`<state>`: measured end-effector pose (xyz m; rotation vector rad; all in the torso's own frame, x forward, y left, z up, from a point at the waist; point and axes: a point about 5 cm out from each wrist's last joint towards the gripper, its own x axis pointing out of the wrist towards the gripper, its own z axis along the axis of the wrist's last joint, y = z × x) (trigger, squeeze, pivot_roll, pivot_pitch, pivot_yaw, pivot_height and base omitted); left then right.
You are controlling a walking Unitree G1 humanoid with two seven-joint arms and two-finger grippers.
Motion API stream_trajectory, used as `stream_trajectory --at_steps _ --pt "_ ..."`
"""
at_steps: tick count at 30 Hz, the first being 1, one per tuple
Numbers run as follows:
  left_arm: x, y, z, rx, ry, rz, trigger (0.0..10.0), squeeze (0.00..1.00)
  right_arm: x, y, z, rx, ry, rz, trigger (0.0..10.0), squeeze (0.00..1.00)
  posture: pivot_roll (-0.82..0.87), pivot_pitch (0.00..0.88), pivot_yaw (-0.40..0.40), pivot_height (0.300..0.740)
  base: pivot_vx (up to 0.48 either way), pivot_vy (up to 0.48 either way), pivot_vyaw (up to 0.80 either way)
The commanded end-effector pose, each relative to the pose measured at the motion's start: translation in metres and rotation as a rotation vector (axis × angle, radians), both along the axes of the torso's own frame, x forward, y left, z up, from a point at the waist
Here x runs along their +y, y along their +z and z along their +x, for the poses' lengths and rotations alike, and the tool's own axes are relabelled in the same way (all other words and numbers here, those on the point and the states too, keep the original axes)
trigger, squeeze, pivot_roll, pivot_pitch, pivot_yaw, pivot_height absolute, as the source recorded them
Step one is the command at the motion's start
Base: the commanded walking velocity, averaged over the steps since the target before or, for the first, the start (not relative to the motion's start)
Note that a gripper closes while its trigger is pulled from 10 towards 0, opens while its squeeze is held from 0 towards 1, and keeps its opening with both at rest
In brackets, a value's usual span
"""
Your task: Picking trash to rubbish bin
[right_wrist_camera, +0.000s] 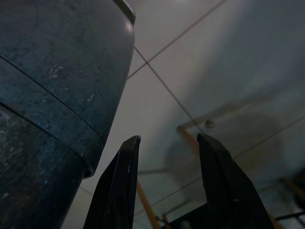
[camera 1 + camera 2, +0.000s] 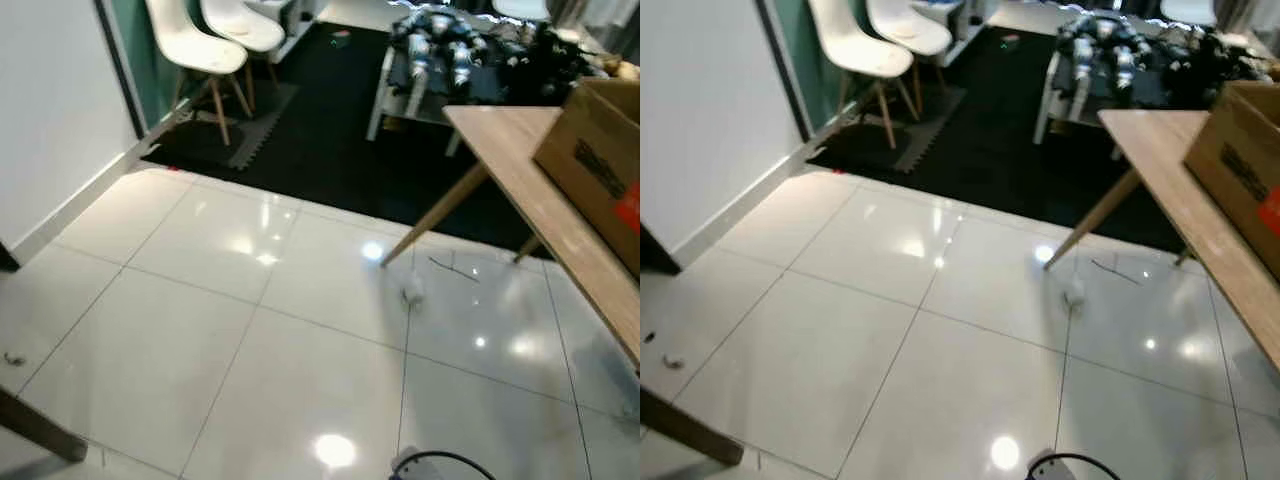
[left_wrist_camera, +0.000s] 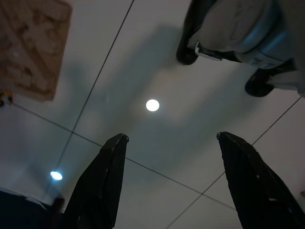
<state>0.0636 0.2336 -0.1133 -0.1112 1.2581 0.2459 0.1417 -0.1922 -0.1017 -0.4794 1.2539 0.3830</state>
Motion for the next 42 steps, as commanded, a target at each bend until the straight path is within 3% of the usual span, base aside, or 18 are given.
stream_trajectory --at_steps 1,9,18,42 --pt "-0.002 -0.001 -0.006 0.018 0.004 0.001 10.0 0.00 0.007 -0.004 -0.011 0.044 0.013 0.028 10.0 0.00 0.20 0.119 -0.065 0.740 0.000 0.000 0.78" --pt "-0.005 -0.003 -0.009 0.023 0.010 -0.002 10.0 0.00 -0.008 -0.004 -0.018 0.056 0.036 0.000 10.0 0.00 0.20 0.113 -0.084 0.740 0.000 0.000 0.78" --pt "-0.004 -0.002 -0.006 0.020 0.014 0.006 10.0 0.00 -0.011 -0.003 -0.014 0.051 0.042 -0.001 10.0 0.00 0.21 0.105 -0.087 0.740 0.000 0.000 0.78" --pt "-0.009 -0.002 -0.003 0.008 0.006 0.000 10.0 0.00 -0.002 0.000 -0.003 0.034 0.053 0.019 10.0 0.00 0.22 0.110 -0.088 0.740 0.000 0.000 0.78"
